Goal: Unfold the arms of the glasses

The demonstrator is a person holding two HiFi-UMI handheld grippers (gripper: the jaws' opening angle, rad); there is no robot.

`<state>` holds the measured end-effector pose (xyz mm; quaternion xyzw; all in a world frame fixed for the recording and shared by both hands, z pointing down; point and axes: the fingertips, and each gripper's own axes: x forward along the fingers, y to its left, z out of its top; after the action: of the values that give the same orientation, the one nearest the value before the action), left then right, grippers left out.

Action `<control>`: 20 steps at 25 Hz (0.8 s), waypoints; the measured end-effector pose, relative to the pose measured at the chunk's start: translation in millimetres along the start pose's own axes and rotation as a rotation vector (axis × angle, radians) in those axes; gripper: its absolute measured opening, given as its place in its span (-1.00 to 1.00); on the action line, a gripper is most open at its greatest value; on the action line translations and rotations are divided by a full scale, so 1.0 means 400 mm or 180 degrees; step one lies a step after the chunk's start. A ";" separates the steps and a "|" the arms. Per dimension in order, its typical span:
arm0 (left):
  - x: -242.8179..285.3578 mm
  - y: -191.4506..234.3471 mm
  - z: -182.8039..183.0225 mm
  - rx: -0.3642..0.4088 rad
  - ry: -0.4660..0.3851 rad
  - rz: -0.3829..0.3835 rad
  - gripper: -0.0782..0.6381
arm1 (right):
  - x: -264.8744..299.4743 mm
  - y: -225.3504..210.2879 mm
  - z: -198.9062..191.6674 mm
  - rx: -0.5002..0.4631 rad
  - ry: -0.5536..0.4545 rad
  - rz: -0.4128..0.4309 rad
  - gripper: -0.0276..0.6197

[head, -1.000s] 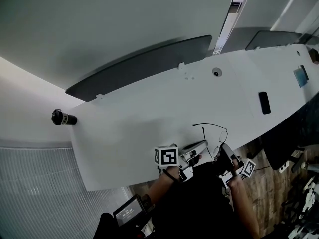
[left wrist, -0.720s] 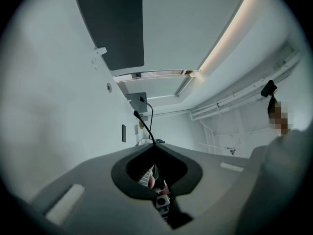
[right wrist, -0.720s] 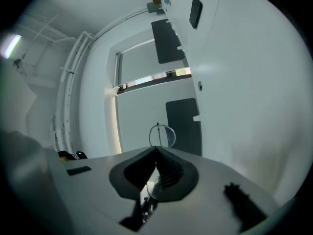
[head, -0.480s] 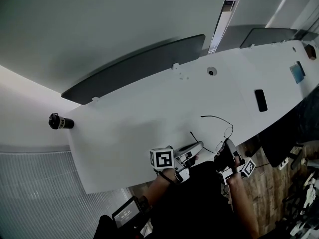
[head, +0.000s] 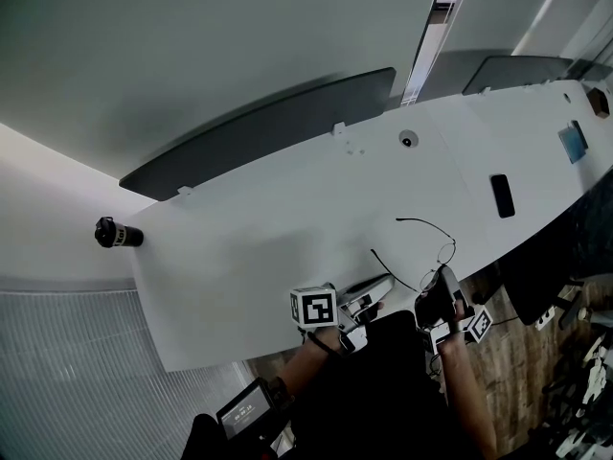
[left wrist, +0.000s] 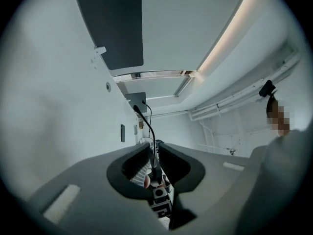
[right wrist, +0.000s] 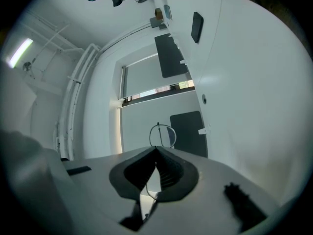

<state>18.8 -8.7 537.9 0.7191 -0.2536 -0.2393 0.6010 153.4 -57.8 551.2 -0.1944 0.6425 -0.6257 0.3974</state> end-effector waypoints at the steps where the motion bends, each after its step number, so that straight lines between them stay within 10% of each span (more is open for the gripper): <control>1: 0.006 -0.010 0.002 -0.0023 -0.0027 -0.0040 -0.58 | -0.002 0.002 0.009 0.0008 -0.0007 0.0008 -0.89; 20: -0.042 0.022 0.022 0.0376 0.0180 0.0193 -0.55 | -0.009 0.010 0.035 -0.0242 -0.0082 0.0033 -0.89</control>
<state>-0.5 -5.5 545.8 0.7517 -0.2719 -0.1853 0.5715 167.0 -63.9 549.8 -0.2141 0.6616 -0.5962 0.4012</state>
